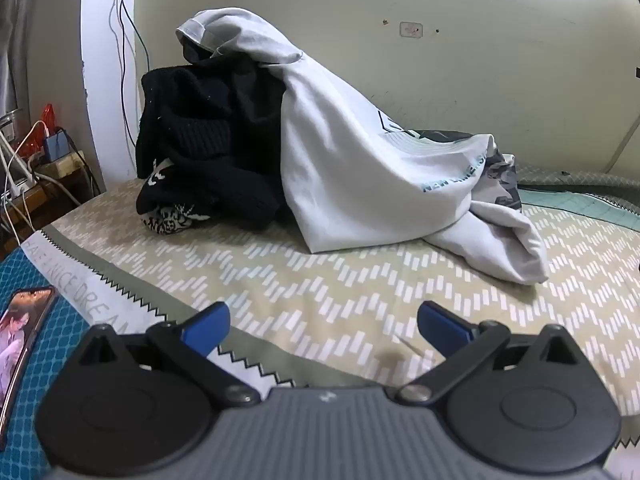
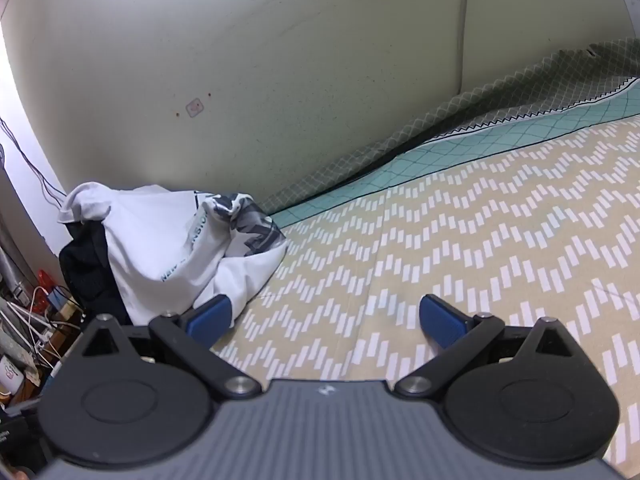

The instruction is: Fold small clothes

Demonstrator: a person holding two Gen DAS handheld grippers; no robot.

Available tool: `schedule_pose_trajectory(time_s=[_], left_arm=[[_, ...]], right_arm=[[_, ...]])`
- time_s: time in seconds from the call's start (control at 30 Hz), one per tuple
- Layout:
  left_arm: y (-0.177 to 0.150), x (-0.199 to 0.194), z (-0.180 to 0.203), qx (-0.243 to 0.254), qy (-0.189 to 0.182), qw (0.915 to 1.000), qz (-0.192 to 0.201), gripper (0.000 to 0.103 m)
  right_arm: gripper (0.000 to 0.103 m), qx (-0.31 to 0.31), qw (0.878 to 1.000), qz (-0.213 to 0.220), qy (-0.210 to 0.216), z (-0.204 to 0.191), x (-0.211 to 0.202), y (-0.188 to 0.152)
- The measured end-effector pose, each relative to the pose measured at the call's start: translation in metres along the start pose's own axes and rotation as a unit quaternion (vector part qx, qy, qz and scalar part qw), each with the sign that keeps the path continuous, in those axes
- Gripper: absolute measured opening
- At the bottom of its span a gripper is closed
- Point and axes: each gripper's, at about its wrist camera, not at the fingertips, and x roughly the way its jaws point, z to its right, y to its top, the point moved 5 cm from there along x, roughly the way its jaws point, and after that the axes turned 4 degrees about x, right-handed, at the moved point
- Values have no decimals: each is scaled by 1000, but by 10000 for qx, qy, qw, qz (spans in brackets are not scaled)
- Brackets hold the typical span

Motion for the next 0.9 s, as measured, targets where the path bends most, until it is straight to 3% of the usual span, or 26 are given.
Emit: schedule_pose_trajectory(time_s=[0.13, 0.27, 0.4, 0.57, 0.63, 0.73, 0.8, 0.9], left_arm=[[1, 0, 1, 56, -65, 10000, 1, 103], [4, -2, 8, 328, -354, 9986, 200, 103], [3, -16, 10, 377, -239, 9977, 503, 103], [4, -30, 8, 442, 157, 9967, 669, 103], [2, -33, 4, 467, 190, 9971, 565, 102], [1, -28, -2, 412, -33, 9984, 387, 89], [8, -27, -11, 388, 85, 9972, 630, 86], [18, -26, -22, 451, 274, 9947, 887, 100]], right_arm=[[95, -28, 10000, -31, 13, -2, 0, 0], [95, -80, 10000, -46, -23, -3, -1, 0], [95, -123, 9999, -53, -58, -4, -4, 1], [95, -29, 10000, -28, 71, -2, 3, -1], [95, 17, 9999, -10, 110, 0, 0, 0], [95, 27, 9999, -10, 125, 1, -2, 0], [95, 35, 9999, -15, 132, 1, -2, 0], [95, 62, 9999, -13, 129, 0, -1, 0]])
